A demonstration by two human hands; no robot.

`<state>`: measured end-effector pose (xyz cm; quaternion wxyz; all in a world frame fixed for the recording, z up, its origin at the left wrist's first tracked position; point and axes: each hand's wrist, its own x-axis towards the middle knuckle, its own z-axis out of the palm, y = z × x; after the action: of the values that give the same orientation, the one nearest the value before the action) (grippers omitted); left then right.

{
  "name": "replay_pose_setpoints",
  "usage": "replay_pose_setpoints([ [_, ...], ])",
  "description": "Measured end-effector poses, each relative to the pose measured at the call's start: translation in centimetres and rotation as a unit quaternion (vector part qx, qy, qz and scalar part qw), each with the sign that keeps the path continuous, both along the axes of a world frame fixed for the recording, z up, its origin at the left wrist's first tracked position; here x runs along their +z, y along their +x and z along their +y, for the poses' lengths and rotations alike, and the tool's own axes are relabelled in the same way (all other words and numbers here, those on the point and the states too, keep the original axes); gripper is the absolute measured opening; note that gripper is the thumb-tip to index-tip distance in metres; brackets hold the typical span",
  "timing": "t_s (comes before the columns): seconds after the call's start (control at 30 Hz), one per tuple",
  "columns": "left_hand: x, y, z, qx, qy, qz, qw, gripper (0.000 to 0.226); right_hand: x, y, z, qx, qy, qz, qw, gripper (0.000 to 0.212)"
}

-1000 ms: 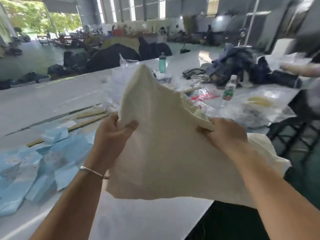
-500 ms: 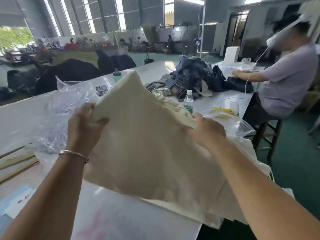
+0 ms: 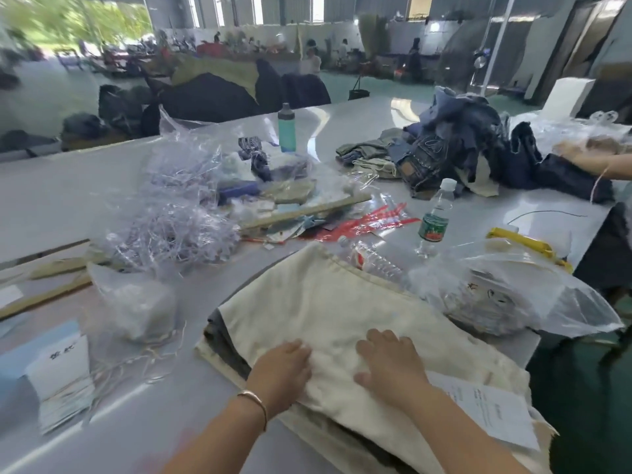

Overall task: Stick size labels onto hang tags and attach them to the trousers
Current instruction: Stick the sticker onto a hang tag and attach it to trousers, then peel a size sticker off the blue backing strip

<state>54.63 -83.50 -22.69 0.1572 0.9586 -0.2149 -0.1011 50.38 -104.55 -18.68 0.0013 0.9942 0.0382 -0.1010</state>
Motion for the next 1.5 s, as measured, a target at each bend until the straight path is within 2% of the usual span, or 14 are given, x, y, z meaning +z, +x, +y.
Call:
replay_pose_setpoints([
  [0.23,4.6,-5.0,8.5,0.163,-0.204,0.028,0.965,0.017,3.1,0.4,9.3,0.055,0.220,-0.076,0.971,0.012],
  [0.4,9.3,-14.4,21.5,0.323,-0.308,-0.055,0.893,0.018,6.3,-2.5,23.9,0.144,0.367,-0.059,0.917,0.013],
  [0.5,12.4,-22.7,30.3,0.414,-0.345,-0.109,0.835,0.019,7.7,-6.4,34.0,0.217,0.441,-0.006,0.871,0.012],
  [0.6,14.2,-31.4,39.3,0.489,-0.316,-0.177,0.793,0.009,9.2,-11.1,44.5,0.266,0.512,0.072,0.814,0.014],
  [0.67,15.1,-36.7,45.4,0.549,-0.285,-0.229,0.751,0.019,9.9,-14.4,51.4,0.280,0.572,0.136,0.759,0.016],
  [0.77,15.5,-43.5,54.5,0.626,-0.239,-0.299,0.680,0.023,10.1,-19.4,61.2,0.270,0.641,0.259,0.670,0.017],
  [0.87,15.0,-48.7,63.6,0.679,-0.148,-0.322,0.643,0.010,9.5,-23.9,70.6,0.227,0.667,0.357,0.613,0.028],
  [0.97,14.6,-51.2,71.9,0.670,-0.048,-0.347,0.654,0.024,9.2,-27.7,79.2,0.166,0.676,0.423,0.580,0.037],
  [1.03,14.7,-50.2,75.7,0.647,-0.012,-0.336,0.684,0.037,9.2,-29.0,82.9,0.141,0.679,0.453,0.559,0.042],
  [1.1,14.5,-48.7,79.7,0.628,0.048,-0.262,0.731,0.057,9.2,-30.2,86.7,0.121,0.680,0.466,0.553,0.039],
  [1.17,13.8,-46.7,82.4,0.617,0.138,-0.172,0.755,0.069,9.1,-30.8,89.2,0.107,0.674,0.468,0.562,0.028],
  [1.33,14.7,-43.7,84.5,0.601,0.243,-0.186,0.738,0.021,9.1,-30.0,92.3,0.090,0.672,0.452,0.580,0.021],
  [1.43,18.8,-44.3,85.2,0.591,0.239,-0.191,0.746,0.020,9.9,-29.4,93.9,0.056,0.672,0.462,0.576,0.019],
  [1.5,21.8,-45.1,84.2,0.573,0.226,-0.221,0.756,0.025,10.7,-29.3,95.1,0.032,0.662,0.508,0.551,0.044],
])
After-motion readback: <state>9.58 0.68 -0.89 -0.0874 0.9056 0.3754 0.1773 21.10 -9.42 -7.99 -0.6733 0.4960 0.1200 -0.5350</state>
